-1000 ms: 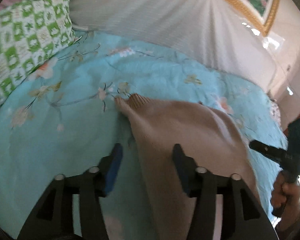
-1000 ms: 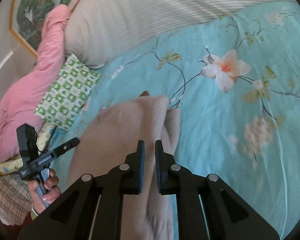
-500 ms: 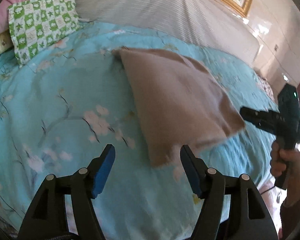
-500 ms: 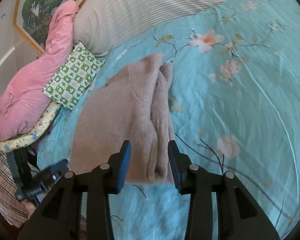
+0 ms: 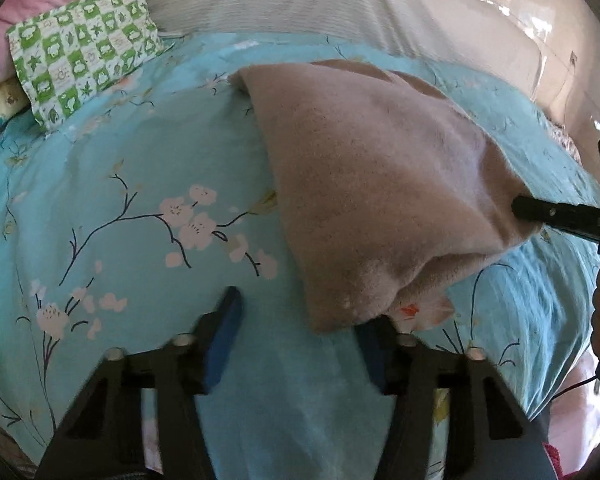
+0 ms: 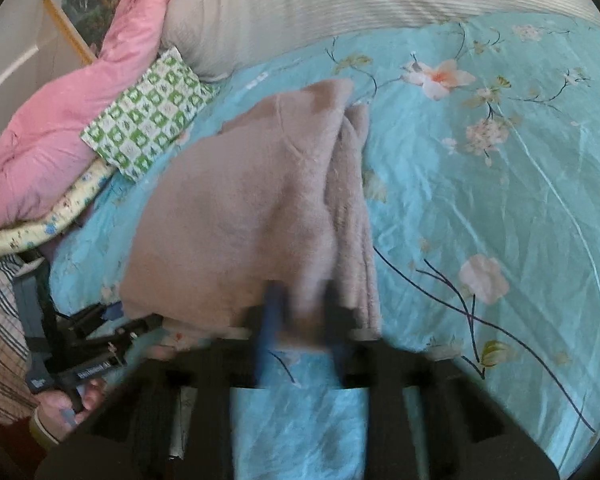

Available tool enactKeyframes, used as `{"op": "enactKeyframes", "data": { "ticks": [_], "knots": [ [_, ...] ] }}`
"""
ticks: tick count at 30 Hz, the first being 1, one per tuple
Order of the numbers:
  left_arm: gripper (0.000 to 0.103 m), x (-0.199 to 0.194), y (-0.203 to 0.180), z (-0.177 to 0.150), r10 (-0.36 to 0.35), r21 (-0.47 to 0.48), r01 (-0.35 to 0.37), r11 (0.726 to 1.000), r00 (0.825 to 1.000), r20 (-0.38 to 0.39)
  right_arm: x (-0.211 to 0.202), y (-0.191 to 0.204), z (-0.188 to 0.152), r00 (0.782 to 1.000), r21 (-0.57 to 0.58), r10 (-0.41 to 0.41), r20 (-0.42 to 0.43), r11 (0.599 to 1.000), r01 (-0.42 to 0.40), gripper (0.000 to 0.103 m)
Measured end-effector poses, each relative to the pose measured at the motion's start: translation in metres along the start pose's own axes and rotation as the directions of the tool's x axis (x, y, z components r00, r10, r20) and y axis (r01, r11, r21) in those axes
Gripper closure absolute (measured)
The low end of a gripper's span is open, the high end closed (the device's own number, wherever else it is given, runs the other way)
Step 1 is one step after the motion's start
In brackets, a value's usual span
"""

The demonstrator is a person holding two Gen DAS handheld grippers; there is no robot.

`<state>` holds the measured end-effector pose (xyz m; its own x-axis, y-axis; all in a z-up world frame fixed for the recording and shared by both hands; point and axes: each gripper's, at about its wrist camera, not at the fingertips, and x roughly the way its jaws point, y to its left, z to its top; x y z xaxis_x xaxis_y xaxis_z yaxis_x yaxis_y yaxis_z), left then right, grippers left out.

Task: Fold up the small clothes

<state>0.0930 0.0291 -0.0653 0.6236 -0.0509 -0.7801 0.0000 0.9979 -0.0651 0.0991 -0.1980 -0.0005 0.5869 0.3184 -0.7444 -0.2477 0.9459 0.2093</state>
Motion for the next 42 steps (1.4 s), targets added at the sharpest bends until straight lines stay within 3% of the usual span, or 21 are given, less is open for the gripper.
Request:
{"op": "enactKeyframes", "data": {
  "ticks": [1, 3, 5, 7, 11, 14, 20, 23, 27, 33, 38, 42],
  "knots": [
    [0.078, -0.001, 0.000, 0.000, -0.019, -0.003, 0.019, 1.000, 1.000, 0.000, -0.001, -0.002, 0.001, 1.000, 0.007, 0.011, -0.004, 1.000, -0.011, 0.095],
    [0.090, -0.005, -0.003, 0.001, -0.055, -0.004, 0.055, 0.998, 0.998, 0.005, -0.016, -0.003, 0.008, 0.999, -0.001, 0.026, 0.021, 1.000, -0.026, 0.095],
    [0.091, -0.008, -0.010, 0.001, -0.028, 0.021, 0.028, 0.999, 1.000, 0.011, -0.034, 0.000, 0.014, 0.999, -0.042, 0.016, 0.043, 0.999, -0.014, 0.096],
    [0.093, -0.005, -0.009, -0.002, -0.043, 0.000, 0.043, 0.999, 0.999, -0.003, -0.039, 0.000, 0.016, 0.999, -0.093, -0.043, 0.031, 0.995, 0.046, 0.096],
    [0.093, 0.002, 0.013, -0.003, -0.153, -0.141, 0.147, 0.979, 0.988, -0.032, -0.007, -0.017, 0.000, 0.988, -0.095, -0.138, -0.064, 0.987, 0.132, 0.097],
    [0.093, 0.006, 0.023, -0.003, -0.207, -0.198, 0.195, 0.961, 0.977, -0.046, 0.003, -0.029, -0.007, 0.990, -0.039, -0.126, -0.064, 0.992, 0.124, 0.097],
    [0.088, -0.002, 0.020, -0.003, -0.215, -0.174, 0.200, 0.964, 0.974, -0.072, -0.004, -0.029, -0.005, 0.992, 0.004, -0.108, -0.059, 0.994, 0.108, 0.093],
    [0.085, -0.014, 0.021, -0.007, -0.221, -0.152, 0.207, 0.966, 0.972, -0.081, -0.014, -0.030, -0.007, 0.993, 0.037, -0.100, -0.056, 0.994, 0.103, 0.082],
    [0.077, -0.036, 0.028, -0.004, -0.245, -0.137, 0.237, 0.962, 0.968, -0.047, -0.032, -0.030, -0.005, 0.995, 0.079, -0.098, -0.025, 0.992, 0.099, 0.080],
    [0.073, -0.047, 0.030, 0.045, -0.291, -0.115, 0.295, 0.948, 0.955, 0.055, -0.041, -0.005, 0.036, 0.996, 0.056, -0.042, 0.079, 0.998, 0.038, 0.080],
    [0.073, -0.025, 0.019, 0.099, -0.313, -0.087, 0.324, 0.942, 0.942, 0.125, -0.005, 0.019, 0.073, 0.997, 0.008, 0.001, 0.073, 1.000, -0.001, 0.080],
    [0.075, 0.010, 0.029, 0.121, -0.302, -0.137, 0.313, 0.940, 0.949, 0.094, 0.029, 0.019, 0.085, 0.999, -0.004, -0.036, 0.032, 0.999, 0.036, 0.080]
  ]
}}
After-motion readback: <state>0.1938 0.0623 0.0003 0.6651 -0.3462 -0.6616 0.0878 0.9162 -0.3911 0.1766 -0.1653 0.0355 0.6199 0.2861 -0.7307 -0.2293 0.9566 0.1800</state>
